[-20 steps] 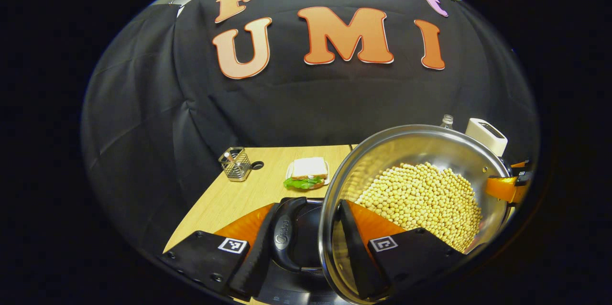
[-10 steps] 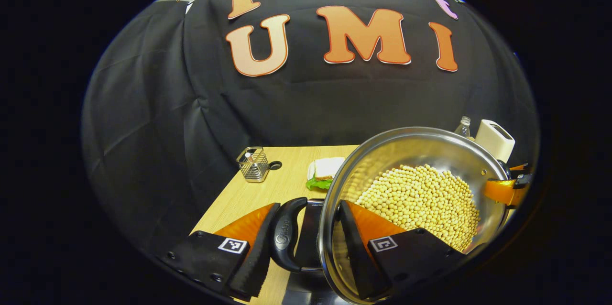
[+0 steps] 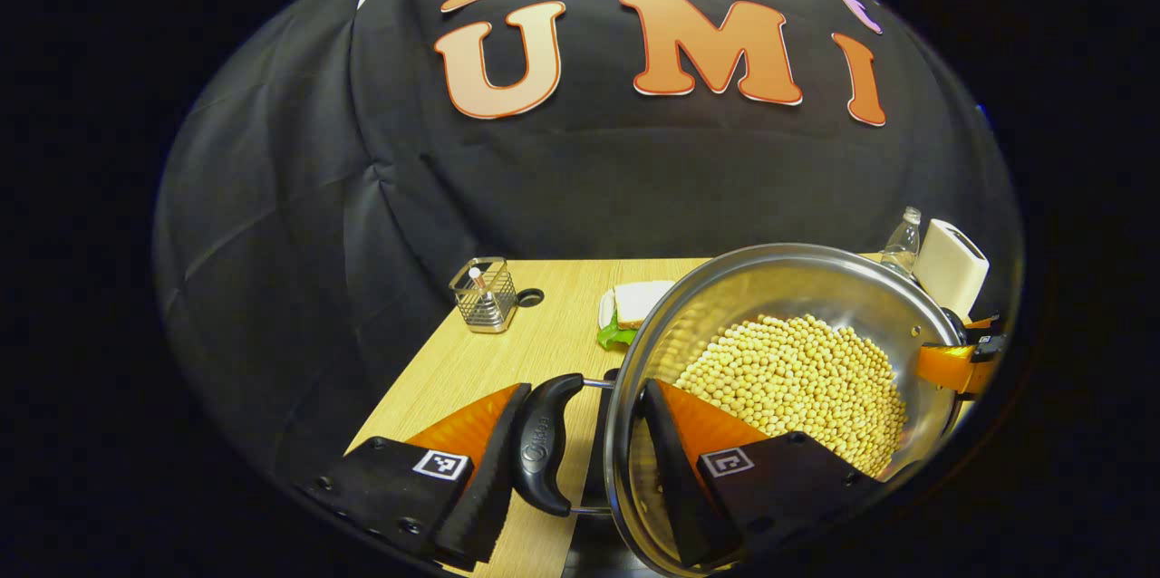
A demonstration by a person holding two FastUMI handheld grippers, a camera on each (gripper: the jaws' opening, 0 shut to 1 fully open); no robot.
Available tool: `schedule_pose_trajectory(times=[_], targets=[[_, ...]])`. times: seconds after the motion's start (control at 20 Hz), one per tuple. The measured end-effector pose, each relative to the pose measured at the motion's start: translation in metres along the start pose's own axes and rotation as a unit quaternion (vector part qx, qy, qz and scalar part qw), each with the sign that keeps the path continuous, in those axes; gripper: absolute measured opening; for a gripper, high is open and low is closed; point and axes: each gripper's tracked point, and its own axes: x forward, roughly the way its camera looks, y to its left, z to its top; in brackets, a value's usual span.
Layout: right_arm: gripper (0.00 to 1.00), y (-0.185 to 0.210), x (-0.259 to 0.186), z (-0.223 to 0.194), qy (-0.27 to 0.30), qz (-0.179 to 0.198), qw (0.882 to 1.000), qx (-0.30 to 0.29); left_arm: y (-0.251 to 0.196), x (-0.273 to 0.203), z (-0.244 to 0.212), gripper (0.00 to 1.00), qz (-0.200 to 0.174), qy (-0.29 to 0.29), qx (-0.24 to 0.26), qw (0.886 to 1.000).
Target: First push the handle of the pot to place it horizontally, then grasp the pot with both hands and set it on the induction cooktop.
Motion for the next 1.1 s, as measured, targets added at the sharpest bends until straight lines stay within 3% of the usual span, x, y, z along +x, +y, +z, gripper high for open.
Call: schedule_pose_trajectory(times=[0.05, 0.45, 0.5, 0.55, 0.65, 0.7, 1.1], targets=[[0.57, 0.001, 0.000, -0.001, 0.004, -0.001, 1.000, 0.000, 0.000, 0.004, -0.004, 0.78, -0.002, 0.005, 0.001, 1.000], [0.57, -0.001, -0.003, -0.001, 0.028, -0.004, 1.000, 0.005, 0.004, 0.029, -0.019, 0.78, -0.003, 0.022, 0.005, 1.000], [0.53, -0.001, -0.003, -0.001, 0.030, -0.003, 1.000, 0.005, 0.005, 0.032, -0.023, 0.79, -0.002, 0.025, 0.005, 1.000], [0.57, -0.002, -0.003, 0.000, 0.033, 0.000, 0.999, 0.005, 0.007, 0.033, -0.025, 0.79, -0.002, 0.027, 0.005, 1.000], [0.53, -0.003, -0.003, 0.001, 0.038, 0.002, 0.999, 0.009, 0.008, 0.037, -0.027, 0.76, -0.002, 0.027, 0.003, 1.000], [0.57, -0.004, -0.004, 0.002, 0.040, 0.001, 0.999, 0.008, 0.009, 0.039, -0.031, 0.76, -0.002, 0.030, 0.002, 1.000], [0.58, -0.017, -0.017, 0.018, 0.047, -0.010, 0.999, 0.007, 0.007, 0.053, -0.048, 0.79, -0.007, 0.045, -0.004, 0.999]])
